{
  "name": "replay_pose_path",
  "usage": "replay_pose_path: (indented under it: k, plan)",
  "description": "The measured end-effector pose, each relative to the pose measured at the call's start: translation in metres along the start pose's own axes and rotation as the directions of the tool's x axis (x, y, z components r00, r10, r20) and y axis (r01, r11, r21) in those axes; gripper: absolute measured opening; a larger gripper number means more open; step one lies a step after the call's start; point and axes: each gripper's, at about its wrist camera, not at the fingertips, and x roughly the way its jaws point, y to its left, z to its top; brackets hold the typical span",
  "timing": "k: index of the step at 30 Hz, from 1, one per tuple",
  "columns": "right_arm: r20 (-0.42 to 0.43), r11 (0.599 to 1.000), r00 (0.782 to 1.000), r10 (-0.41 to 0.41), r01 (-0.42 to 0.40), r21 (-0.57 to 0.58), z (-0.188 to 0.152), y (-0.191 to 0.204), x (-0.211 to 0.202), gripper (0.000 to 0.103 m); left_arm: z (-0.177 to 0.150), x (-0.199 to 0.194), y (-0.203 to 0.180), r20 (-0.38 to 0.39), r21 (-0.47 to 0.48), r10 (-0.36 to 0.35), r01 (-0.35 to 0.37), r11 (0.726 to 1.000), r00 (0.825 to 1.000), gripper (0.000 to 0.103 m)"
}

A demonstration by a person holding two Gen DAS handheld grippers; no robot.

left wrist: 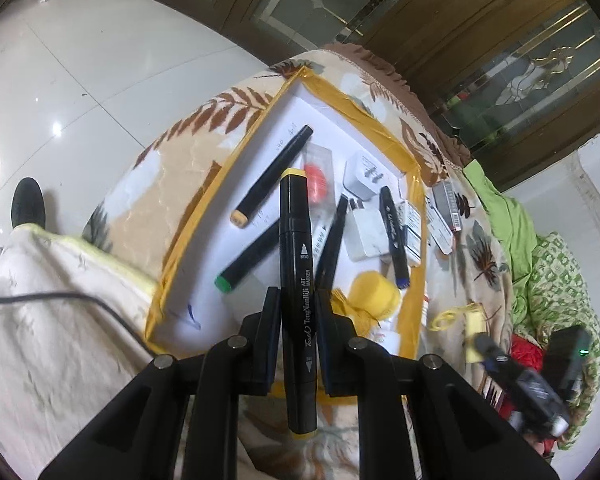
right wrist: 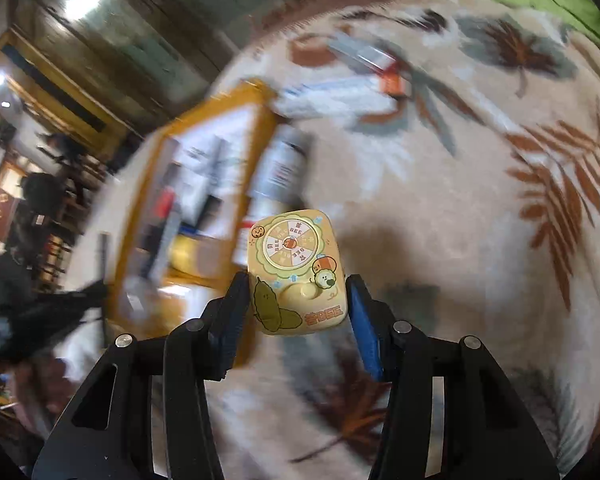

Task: Organize objects
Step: 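Carry the marker and keychain tin into the white tray and open both tools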

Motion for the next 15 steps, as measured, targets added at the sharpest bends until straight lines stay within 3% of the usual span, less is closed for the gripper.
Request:
replay_pose_path:
  k: [8,13,15]
  plan:
    - [0.024,0.987,0.999,0.042,-0.038,-0.158,0.024,0.088,0.006,0.049,0.034,0.028,0.007,-0.024,0.044,0.002,-0.001,0.999,1.000,0.015]
    - [-0.012,0.974,1.000,0.004,-0.007,-0.226,0.026,0.118,0.043,0.049,0.043,0.047,0.019,-0.045,0.004,-0.079,0.079,0.997,0.996,0.015]
    - [-0.009,0.963,0.999,-0.035,0.032,-0.268,0.027,0.127,0.061,0.049,0.045,0.053,0.015,-0.050,0.032,-0.083,0.084,0.996,0.995,0.015]
